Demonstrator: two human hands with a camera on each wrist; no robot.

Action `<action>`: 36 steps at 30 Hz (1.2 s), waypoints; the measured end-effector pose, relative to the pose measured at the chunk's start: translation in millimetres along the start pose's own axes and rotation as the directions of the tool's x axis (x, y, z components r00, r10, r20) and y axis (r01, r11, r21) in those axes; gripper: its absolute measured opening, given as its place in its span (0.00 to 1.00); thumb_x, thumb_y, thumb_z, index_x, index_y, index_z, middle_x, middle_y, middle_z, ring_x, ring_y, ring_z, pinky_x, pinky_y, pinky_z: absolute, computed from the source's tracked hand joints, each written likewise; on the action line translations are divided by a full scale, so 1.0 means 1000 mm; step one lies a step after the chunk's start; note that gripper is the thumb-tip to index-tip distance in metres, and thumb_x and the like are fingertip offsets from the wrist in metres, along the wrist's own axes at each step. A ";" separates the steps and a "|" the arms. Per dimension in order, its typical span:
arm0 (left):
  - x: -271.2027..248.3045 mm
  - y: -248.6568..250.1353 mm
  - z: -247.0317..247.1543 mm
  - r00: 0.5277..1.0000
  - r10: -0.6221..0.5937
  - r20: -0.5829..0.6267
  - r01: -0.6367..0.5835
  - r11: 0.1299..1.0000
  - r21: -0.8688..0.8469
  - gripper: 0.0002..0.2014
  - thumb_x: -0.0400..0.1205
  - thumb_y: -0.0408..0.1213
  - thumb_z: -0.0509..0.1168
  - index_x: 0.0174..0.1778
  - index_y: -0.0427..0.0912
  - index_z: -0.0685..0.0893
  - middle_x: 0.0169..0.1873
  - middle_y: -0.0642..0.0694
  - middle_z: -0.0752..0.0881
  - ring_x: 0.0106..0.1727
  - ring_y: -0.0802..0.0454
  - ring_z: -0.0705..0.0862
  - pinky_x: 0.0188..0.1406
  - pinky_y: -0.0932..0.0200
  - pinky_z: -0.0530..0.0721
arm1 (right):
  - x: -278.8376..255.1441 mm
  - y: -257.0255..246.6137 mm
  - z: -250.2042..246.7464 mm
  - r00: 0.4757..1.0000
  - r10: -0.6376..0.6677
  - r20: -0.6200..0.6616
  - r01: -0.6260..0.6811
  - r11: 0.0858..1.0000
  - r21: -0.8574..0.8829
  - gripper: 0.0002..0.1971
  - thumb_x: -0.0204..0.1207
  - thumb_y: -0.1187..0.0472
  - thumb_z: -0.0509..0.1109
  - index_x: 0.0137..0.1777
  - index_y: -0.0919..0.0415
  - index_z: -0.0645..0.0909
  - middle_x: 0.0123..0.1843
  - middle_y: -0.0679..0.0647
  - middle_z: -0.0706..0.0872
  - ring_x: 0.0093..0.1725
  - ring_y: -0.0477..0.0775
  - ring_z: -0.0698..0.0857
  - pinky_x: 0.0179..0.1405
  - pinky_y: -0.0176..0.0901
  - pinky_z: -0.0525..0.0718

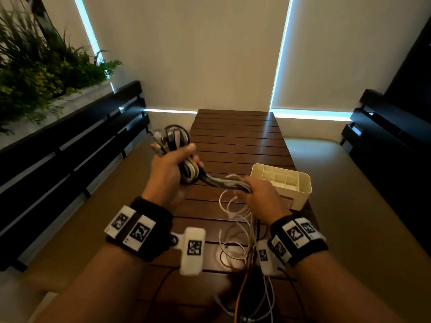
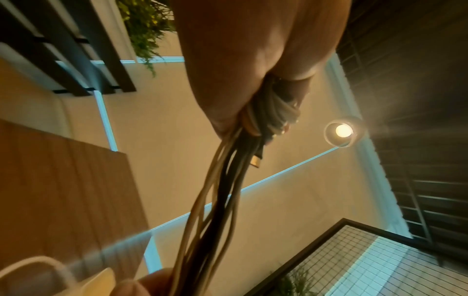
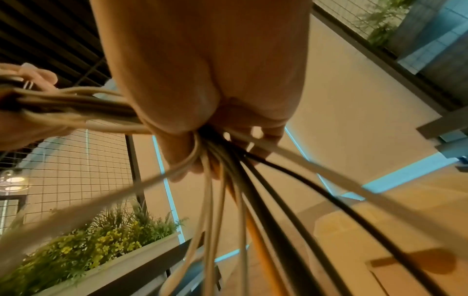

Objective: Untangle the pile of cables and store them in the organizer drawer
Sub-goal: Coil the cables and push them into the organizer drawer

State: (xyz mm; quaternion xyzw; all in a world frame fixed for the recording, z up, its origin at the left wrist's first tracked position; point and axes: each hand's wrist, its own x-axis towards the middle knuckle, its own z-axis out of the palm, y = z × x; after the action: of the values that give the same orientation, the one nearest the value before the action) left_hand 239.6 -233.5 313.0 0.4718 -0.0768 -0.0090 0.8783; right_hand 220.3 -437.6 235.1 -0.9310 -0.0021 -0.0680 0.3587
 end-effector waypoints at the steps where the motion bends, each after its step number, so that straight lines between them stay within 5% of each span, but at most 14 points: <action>1: -0.004 -0.009 -0.002 0.999 -0.024 -0.027 0.024 1.000 0.012 0.07 0.84 0.25 0.62 0.43 0.39 0.80 0.27 0.48 0.77 0.27 0.54 0.78 0.34 0.57 0.81 | -0.003 0.006 0.002 0.997 0.032 0.064 -0.031 0.999 -0.018 0.08 0.78 0.50 0.75 0.54 0.47 0.83 0.47 0.45 0.85 0.46 0.45 0.85 0.49 0.50 0.86; 5: -0.009 -0.024 -0.012 0.997 -0.033 -0.077 0.039 0.995 0.089 0.06 0.84 0.26 0.64 0.42 0.38 0.79 0.27 0.44 0.78 0.31 0.49 0.80 0.34 0.56 0.83 | -0.018 0.013 -0.004 0.952 0.132 0.274 -0.123 0.991 -0.052 0.52 0.63 0.41 0.84 0.84 0.38 0.59 0.76 0.45 0.67 0.75 0.50 0.70 0.74 0.58 0.78; 7: -0.010 -0.027 -0.013 0.996 -0.011 -0.086 0.021 0.993 0.112 0.06 0.83 0.25 0.65 0.41 0.37 0.80 0.27 0.44 0.80 0.31 0.48 0.82 0.34 0.56 0.84 | -0.032 0.006 -0.011 0.982 0.108 0.155 -0.129 0.983 0.131 0.47 0.66 0.42 0.82 0.83 0.37 0.61 0.69 0.45 0.74 0.67 0.48 0.77 0.66 0.53 0.83; 9: -0.013 -0.030 -0.011 0.996 0.004 -0.087 0.006 0.994 0.109 0.07 0.83 0.25 0.65 0.40 0.37 0.81 0.27 0.44 0.81 0.31 0.49 0.82 0.34 0.56 0.84 | -0.048 -0.008 -0.015 0.994 0.105 0.024 -0.108 0.944 0.313 0.28 0.75 0.43 0.76 0.73 0.41 0.72 0.53 0.47 0.84 0.52 0.49 0.86 0.52 0.48 0.87; 11: -0.015 -0.033 -0.005 0.997 0.001 -0.072 0.005 0.996 0.092 0.11 0.83 0.25 0.65 0.36 0.40 0.84 0.27 0.45 0.81 0.31 0.50 0.82 0.35 0.56 0.84 | -0.059 -0.027 -0.010 0.981 0.109 0.162 -0.173 0.867 0.468 0.15 0.80 0.40 0.66 0.60 0.47 0.76 0.45 0.53 0.88 0.43 0.51 0.89 0.45 0.50 0.87; 13: -0.020 -0.036 0.002 1.000 -0.011 -0.028 0.013 0.998 0.068 0.18 0.84 0.25 0.64 0.31 0.46 0.87 0.27 0.46 0.81 0.31 0.52 0.82 0.37 0.57 0.83 | -0.065 -0.041 0.002 0.909 0.035 0.415 -0.297 0.752 0.589 0.23 0.79 0.34 0.57 0.51 0.56 0.74 0.43 0.59 0.91 0.41 0.57 0.91 0.42 0.50 0.86; 15: -0.028 -0.038 0.011 0.998 -0.054 0.034 0.053 0.998 0.028 0.21 0.84 0.25 0.63 0.30 0.50 0.90 0.27 0.48 0.82 0.31 0.53 0.82 0.36 0.57 0.83 | -0.064 -0.045 0.015 0.863 0.006 0.506 -0.390 0.646 0.657 0.31 0.77 0.29 0.51 0.46 0.60 0.74 0.46 0.63 0.92 0.46 0.63 0.92 0.44 0.50 0.87; 18: -0.041 -0.041 0.017 0.983 -0.161 0.090 0.162 0.987 -0.002 0.21 0.85 0.28 0.62 0.29 0.49 0.89 0.27 0.47 0.80 0.30 0.52 0.81 0.30 0.56 0.83 | -0.054 -0.040 0.020 0.900 0.117 0.420 -0.423 0.470 0.775 0.35 0.81 0.32 0.52 0.52 0.64 0.87 0.48 0.64 0.92 0.52 0.66 0.92 0.53 0.57 0.87; 20: -0.045 -0.044 0.015 0.978 -0.194 0.077 0.196 0.980 -0.022 0.17 0.84 0.29 0.62 0.32 0.45 0.87 0.28 0.45 0.80 0.31 0.51 0.81 0.31 0.55 0.84 | -0.047 -0.037 0.016 0.923 0.179 0.341 -0.384 0.390 0.837 0.23 0.86 0.44 0.61 0.60 0.65 0.86 0.52 0.65 0.92 0.52 0.63 0.92 0.54 0.56 0.86; 23: -0.053 -0.051 0.011 0.967 -0.245 0.065 0.248 0.968 -0.040 0.19 0.85 0.27 0.60 0.30 0.44 0.88 0.27 0.45 0.80 0.31 0.51 0.82 0.38 0.54 0.85 | -0.039 -0.037 0.010 0.936 0.243 0.255 -0.322 0.301 0.898 0.05 0.82 0.66 0.71 0.52 0.68 0.81 0.50 0.67 0.90 0.51 0.64 0.90 0.54 0.57 0.88; 25: -0.061 -0.057 0.008 0.956 -0.286 0.061 0.289 0.956 -0.058 0.15 0.83 0.27 0.62 0.32 0.41 0.86 0.27 0.44 0.79 0.31 0.51 0.82 0.36 0.56 0.86 | -0.037 -0.035 0.009 0.928 0.306 0.210 -0.291 0.247 0.924 0.10 0.78 0.74 0.72 0.52 0.65 0.75 0.50 0.71 0.87 0.49 0.68 0.90 0.48 0.58 0.91; 28: -0.068 -0.063 -0.001 0.954 -0.299 0.006 0.299 0.952 -0.069 0.08 0.82 0.25 0.62 0.39 0.37 0.84 0.28 0.43 0.78 0.29 0.52 0.81 0.33 0.58 0.85 | -0.037 -0.025 0.010 0.903 0.361 0.234 -0.291 0.112 0.950 0.31 0.77 0.78 0.70 0.71 0.48 0.66 0.58 0.73 0.87 0.52 0.69 0.91 0.47 0.64 0.90; 32: -0.073 -0.067 -0.017 0.917 -0.400 -0.009 0.399 0.915 -0.056 0.06 0.77 0.27 0.66 0.39 0.35 0.89 0.28 0.43 0.80 0.28 0.54 0.80 0.33 0.60 0.85 | -0.044 -0.026 0.012 0.925 0.244 0.292 -0.356 0.285 0.890 0.45 0.82 0.76 0.65 0.85 0.35 0.49 0.59 0.71 0.88 0.56 0.71 0.90 0.58 0.74 0.86; 36: -0.078 -0.070 -0.023 0.882 -0.472 -0.015 0.471 0.881 -0.049 0.16 0.76 0.29 0.66 0.58 0.27 0.86 0.32 0.43 0.85 0.32 0.53 0.79 0.33 0.61 0.85 | -0.050 -0.035 0.019 0.924 0.234 0.302 -0.376 0.414 0.829 0.42 0.84 0.76 0.62 0.87 0.40 0.50 0.62 0.63 0.88 0.52 0.59 0.93 0.49 0.56 0.91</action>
State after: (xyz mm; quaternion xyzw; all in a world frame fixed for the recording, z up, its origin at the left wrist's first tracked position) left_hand 170.1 -246.7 232.9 0.4570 0.0520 -0.2176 0.8609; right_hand 171.4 -396.8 238.2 -0.6025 0.1082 0.0740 0.7873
